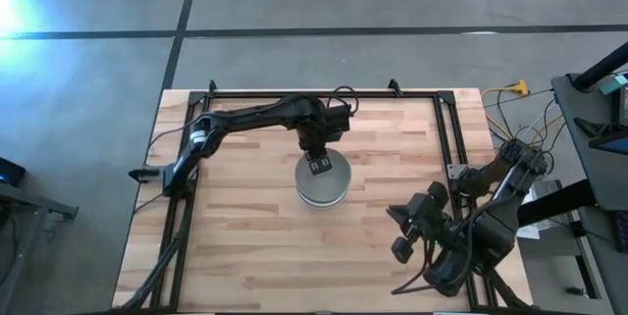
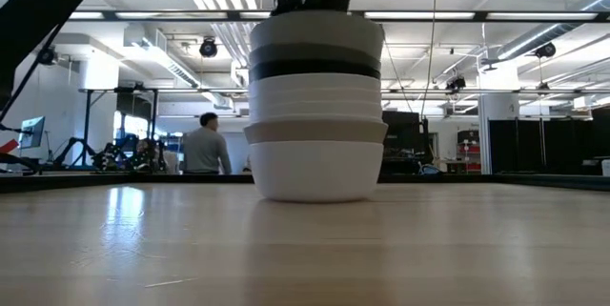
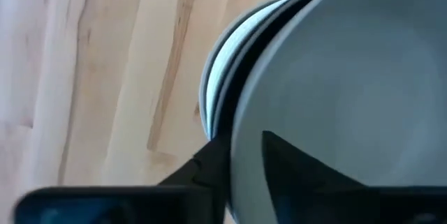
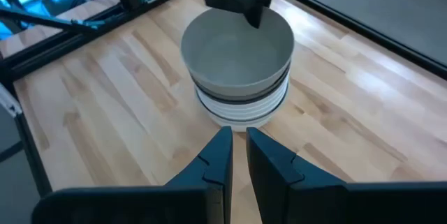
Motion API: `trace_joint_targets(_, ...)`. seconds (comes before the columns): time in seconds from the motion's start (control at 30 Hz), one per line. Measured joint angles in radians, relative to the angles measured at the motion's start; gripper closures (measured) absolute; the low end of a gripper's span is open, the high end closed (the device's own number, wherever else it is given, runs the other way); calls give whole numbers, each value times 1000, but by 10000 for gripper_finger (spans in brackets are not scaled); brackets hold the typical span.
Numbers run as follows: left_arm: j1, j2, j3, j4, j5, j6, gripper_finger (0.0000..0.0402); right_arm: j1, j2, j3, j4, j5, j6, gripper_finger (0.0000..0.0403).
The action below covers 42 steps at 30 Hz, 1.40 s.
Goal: Nest bowls inside each other
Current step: Stack the gray on top of the dark gray bowl, then return to Home Position
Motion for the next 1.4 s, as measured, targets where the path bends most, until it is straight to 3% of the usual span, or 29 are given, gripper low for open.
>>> trace_joint_targets(0.27,4,-102,-1,24,-78,12,242,-24,-1,0,9,23,2,364)
trace_joint_targets(0.4,6,-152,-6,49,-150,40,226,-43,-1,0,26,51,1,364)
trace_joint_targets(0.57,16,-179,-41,162,-149,78,224,-65,-1,0,38,66,-13,364)
trace_joint_targets(0.67,30,-179,-65,213,-108,107,224,-72,-1,0,45,67,-24,364)
trace_joint_targets(0.8,51,-184,-115,258,39,112,237,-71,-1,0,49,68,-24,364)
trace_joint_targets(0.93,42,-276,-163,310,100,112,260,-68,-1,0,94,159,-24,364)
trace_joint_targets(1.1,-7,-522,-340,531,123,74,286,-68,-1,-1,208,292,-41,364)
trace_joint_targets(1.23,-53,-762,-579,768,125,-23,300,-111,-1,-2,333,282,-150,365)
trace_joint_targets(1.3,-76,-882,-722,923,126,-83,305,-154,-5,-2,434,213,-292,365)
trace_joint_targets(1.4,-112,-1041,-957,1165,126,-189,306,-253,-11,-4,686,-40,-621,365)
